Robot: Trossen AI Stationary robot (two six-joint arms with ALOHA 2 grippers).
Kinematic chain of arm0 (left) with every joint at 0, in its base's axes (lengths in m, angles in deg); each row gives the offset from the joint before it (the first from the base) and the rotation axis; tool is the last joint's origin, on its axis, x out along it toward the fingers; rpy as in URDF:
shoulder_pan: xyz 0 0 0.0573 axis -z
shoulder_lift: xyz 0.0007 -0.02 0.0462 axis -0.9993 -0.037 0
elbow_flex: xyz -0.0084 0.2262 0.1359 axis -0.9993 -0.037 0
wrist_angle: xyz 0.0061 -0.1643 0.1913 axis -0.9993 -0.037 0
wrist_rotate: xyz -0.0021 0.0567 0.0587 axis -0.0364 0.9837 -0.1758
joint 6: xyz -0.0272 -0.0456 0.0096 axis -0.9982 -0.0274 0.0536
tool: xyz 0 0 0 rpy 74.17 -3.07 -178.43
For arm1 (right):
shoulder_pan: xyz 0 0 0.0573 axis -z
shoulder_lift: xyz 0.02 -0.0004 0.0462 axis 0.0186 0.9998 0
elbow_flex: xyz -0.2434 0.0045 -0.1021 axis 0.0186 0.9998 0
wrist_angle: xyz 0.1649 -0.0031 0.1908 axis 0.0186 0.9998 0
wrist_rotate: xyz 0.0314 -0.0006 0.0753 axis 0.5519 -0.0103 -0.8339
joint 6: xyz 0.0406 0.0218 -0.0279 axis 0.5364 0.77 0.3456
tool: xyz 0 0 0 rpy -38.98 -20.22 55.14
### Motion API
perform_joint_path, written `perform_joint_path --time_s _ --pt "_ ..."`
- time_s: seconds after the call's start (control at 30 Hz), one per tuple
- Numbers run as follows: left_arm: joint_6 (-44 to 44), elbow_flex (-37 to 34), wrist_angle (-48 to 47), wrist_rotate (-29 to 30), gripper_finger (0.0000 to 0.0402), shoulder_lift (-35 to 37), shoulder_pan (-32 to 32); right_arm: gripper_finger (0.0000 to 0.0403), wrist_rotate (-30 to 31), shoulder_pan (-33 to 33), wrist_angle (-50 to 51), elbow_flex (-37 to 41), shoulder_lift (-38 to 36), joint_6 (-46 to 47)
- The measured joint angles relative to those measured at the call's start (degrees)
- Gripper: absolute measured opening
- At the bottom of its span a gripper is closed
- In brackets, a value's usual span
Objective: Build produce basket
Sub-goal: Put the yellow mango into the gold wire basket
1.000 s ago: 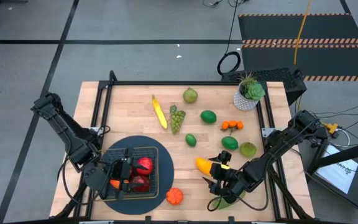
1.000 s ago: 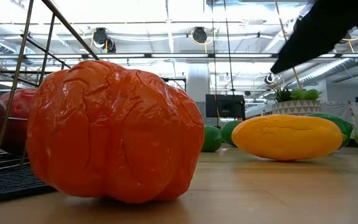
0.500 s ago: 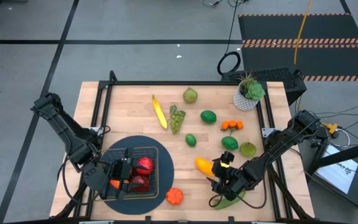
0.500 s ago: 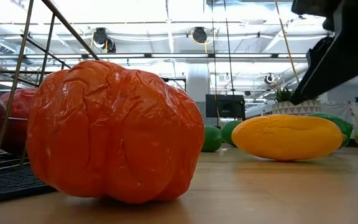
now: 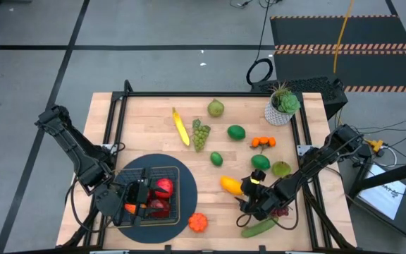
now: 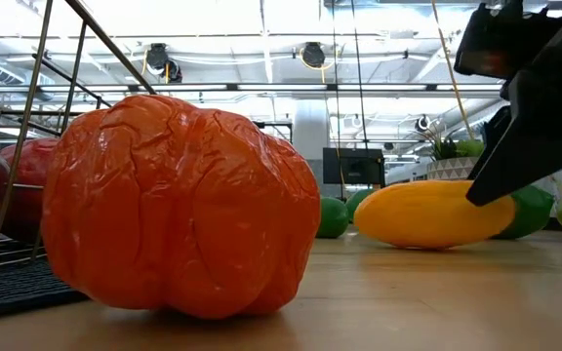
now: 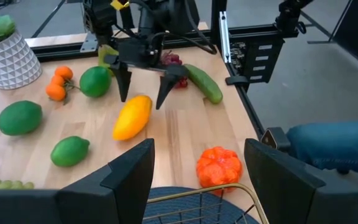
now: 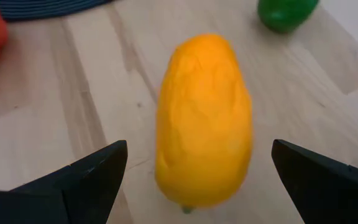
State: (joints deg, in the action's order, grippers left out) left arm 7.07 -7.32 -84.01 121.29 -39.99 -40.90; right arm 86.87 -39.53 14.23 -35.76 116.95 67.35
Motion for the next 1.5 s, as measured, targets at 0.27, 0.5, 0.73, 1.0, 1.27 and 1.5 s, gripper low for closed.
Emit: perform_joint_path --time_s 0.27,0.5,0.73,1.0,1.27,1.5 --pt "0.36 0.0 0.01 0.02 0.0248 0.0 -0.04 0.0346 -1.43 0.74 -2.21 2.18 0.0 -0.9" --pt "0.39 0.0 0.03 0.0 0.0248 0.0 -0.04 0.027 -3.76 0.94 -2.81 2.28 0.0 -1.01" --pt "0.43 0.0 0.04 0.01 0.0248 0.0 -0.04 0.0228 -5.89 0.99 -7.92 2.28 0.0 -4.99" --pt "0.46 0.0 0.04 0.0 0.0248 0.0 -0.04 0.0233 -5.61 1.4 -12.31 2.28 -3.58 -9.86" --pt "0.29 0.0 0.16 0.02 0.0248 0.0 -0.04 0.0228 -2.99 1.73 -21.58 2.21 -9.99 -14.69" --pt "-0.02 0.0 0.39 0.02 0.0248 0.0 -0.04 0.0232 -2.48 1.64 -36.26 2.19 -12.08 -28.07"
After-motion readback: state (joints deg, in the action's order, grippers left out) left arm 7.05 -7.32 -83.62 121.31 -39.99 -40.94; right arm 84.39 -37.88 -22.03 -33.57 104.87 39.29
